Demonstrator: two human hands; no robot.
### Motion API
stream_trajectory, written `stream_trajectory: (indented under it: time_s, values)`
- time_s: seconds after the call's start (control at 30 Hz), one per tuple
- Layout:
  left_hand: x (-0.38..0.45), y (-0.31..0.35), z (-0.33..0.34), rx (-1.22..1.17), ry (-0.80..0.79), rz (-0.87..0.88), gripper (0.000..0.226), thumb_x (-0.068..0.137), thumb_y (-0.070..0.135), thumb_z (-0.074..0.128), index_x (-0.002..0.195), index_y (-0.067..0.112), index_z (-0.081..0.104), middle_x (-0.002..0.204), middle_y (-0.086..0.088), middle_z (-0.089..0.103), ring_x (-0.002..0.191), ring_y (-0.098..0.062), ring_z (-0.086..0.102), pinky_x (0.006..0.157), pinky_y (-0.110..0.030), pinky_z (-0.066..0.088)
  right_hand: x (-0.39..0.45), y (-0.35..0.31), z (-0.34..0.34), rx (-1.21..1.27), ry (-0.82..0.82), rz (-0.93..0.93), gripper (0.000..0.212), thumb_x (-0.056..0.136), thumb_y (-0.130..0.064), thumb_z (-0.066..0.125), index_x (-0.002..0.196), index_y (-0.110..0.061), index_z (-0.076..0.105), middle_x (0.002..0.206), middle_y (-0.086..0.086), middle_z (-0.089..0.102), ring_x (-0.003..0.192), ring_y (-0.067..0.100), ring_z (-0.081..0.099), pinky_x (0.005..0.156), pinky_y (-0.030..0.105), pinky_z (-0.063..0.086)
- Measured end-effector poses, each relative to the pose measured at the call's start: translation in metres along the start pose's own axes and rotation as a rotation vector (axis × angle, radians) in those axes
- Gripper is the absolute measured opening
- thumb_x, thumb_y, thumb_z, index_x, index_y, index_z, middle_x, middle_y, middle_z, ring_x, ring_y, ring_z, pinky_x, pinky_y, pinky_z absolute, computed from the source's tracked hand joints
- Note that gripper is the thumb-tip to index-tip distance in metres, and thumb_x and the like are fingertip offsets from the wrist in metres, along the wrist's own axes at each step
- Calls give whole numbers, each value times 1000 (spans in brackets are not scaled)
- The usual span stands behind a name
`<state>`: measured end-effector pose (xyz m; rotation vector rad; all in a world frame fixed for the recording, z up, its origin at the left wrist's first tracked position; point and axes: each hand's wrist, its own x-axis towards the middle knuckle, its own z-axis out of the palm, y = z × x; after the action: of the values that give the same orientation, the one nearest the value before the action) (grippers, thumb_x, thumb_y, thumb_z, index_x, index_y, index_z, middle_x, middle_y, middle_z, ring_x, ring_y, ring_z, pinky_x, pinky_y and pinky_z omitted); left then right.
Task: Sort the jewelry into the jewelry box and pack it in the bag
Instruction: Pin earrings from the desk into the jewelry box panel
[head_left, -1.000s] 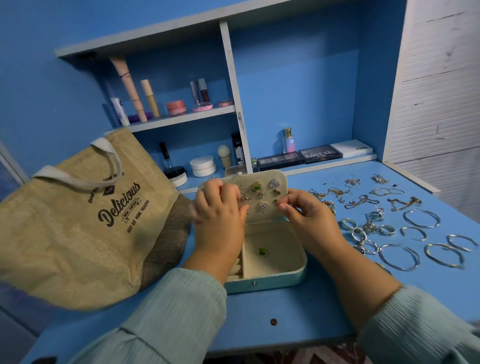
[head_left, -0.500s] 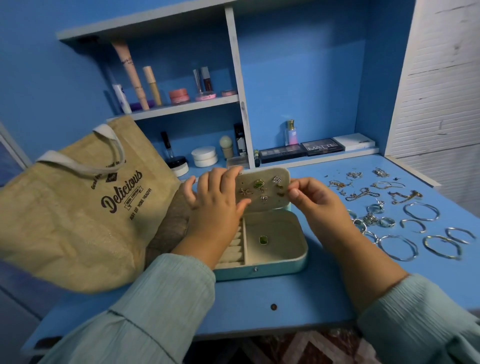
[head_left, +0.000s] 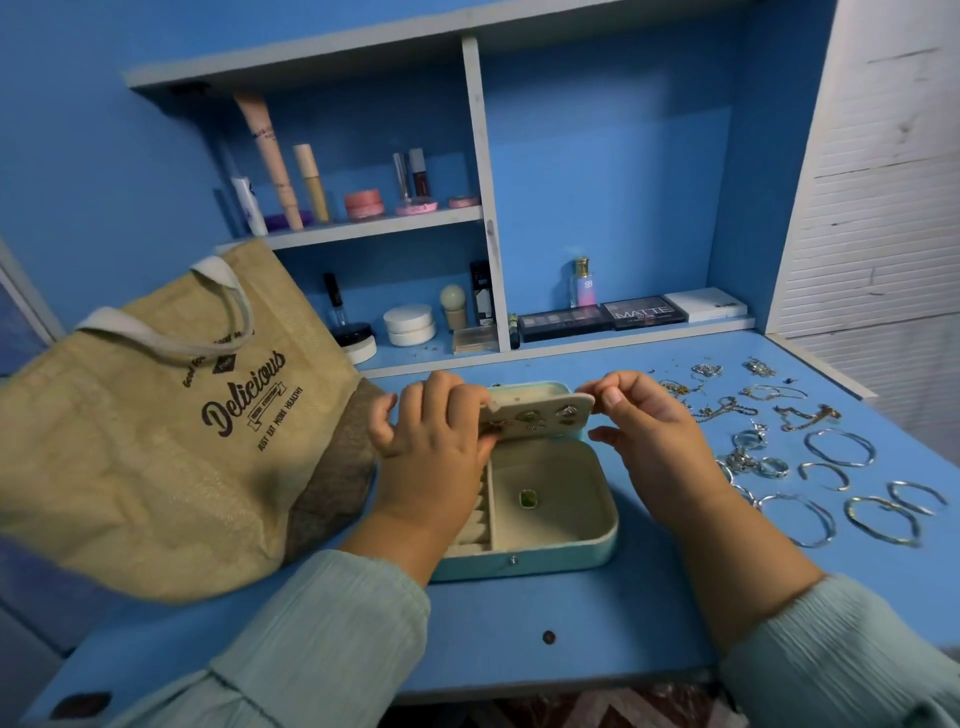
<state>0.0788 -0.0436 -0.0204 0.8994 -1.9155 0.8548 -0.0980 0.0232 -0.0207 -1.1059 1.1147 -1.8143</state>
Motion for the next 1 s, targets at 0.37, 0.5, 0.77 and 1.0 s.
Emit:
stream_trajectory:
  time_s: [0.37, 0.5, 0.77, 1.0]
  values:
    - [-2, 6, -12, 119, 15, -10, 53, 52, 32, 84, 84, 22, 44, 102, -3, 37, 88, -23, 37, 78, -36, 25, 8, -23, 8, -362, 87, 139, 16, 93, -16, 53, 80, -17, 61, 68, -9, 60, 61, 2, 51, 54, 15, 40]
    - [-1, 8, -14, 122, 12, -20, 34, 52, 28, 84, 75, 18, 61, 103, -7, 36, 88, -25, 36, 77, -38, 26, 24, -41, 14, -566, -94, 240, 12, 90, -21, 58, 81, -17, 65, 76, -5, 65, 68, 10, 50, 61, 22, 41]
    - [-5, 9, -13, 131, 20, -42, 8, 75, 27, 56, 78, 20, 56, 105, -7, 36, 90, -26, 36, 78, -38, 27, 53, -46, 29, -786, -348, 349, 8, 80, -13, 68, 77, -20, 69, 84, 0, 70, 75, 12, 59, 65, 20, 50]
    - [-7, 9, -14, 145, 16, -50, 2, 74, 21, 51, 75, 21, 53, 105, -6, 38, 90, -26, 36, 79, -39, 27, 67, -41, 33, -724, -357, 432, 8, 79, -9, 69, 78, -17, 71, 91, 9, 70, 68, 14, 55, 68, 22, 53]
